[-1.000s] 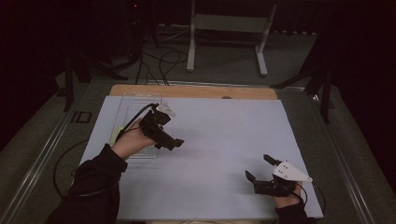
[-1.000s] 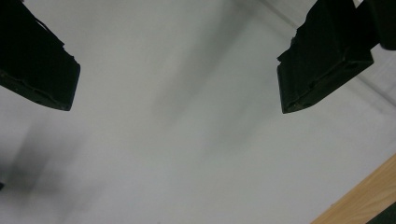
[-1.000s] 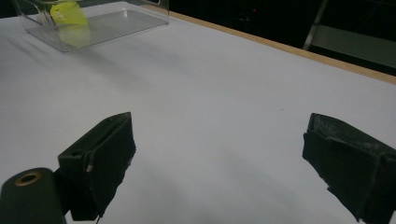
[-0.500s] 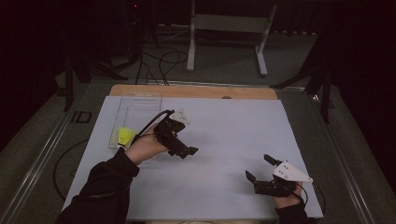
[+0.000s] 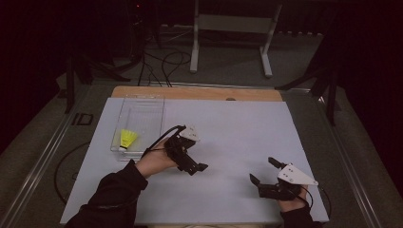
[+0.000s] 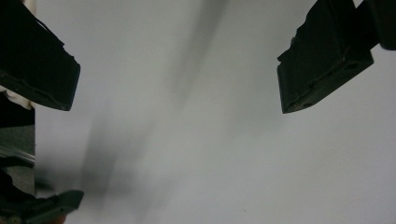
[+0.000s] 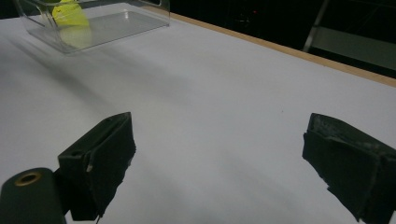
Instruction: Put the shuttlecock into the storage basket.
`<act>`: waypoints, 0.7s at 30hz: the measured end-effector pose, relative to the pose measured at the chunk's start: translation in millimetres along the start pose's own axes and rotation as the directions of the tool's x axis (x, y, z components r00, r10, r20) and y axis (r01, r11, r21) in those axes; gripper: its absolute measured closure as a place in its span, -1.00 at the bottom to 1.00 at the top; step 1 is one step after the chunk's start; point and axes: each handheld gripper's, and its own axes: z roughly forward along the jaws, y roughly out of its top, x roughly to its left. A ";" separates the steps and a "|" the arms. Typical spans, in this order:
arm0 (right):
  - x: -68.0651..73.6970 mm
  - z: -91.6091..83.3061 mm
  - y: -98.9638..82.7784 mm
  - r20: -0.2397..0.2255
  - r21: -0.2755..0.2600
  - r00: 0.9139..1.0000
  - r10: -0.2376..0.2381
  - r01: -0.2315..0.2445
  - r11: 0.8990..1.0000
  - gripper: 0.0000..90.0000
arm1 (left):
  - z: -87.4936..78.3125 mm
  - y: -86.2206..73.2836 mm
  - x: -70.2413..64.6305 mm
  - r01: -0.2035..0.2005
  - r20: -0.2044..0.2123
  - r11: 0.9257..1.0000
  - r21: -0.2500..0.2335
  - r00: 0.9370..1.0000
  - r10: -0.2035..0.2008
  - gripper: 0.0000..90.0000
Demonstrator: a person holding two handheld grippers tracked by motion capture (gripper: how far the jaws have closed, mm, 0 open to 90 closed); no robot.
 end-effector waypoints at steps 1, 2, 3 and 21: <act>0.0 0.0 0.0 0.000 0.000 1.000 0.000 0.000 1.000 -0.80 | 1.7 -1.7 -1.2 -0.005 0.003 1.000 -0.004 1.000 0.005 -1.00; 0.1 0.1 0.0 0.001 0.000 1.000 -0.001 0.001 1.000 -0.80 | 3.3 -3.2 -2.3 -0.001 0.010 1.000 -0.006 1.000 0.001 -1.00; 0.2 0.0 0.1 0.000 0.000 1.000 -0.001 0.001 1.000 -0.80 | 5.1 -4.9 -3.3 -0.003 0.012 1.000 -0.008 1.000 0.003 -1.00; 0.2 -0.8 0.6 0.003 -0.002 1.000 -0.001 0.001 1.000 -0.80 | 18.2 -51.6 -14.7 0.023 0.081 0.999 -0.034 0.996 -0.021 -1.00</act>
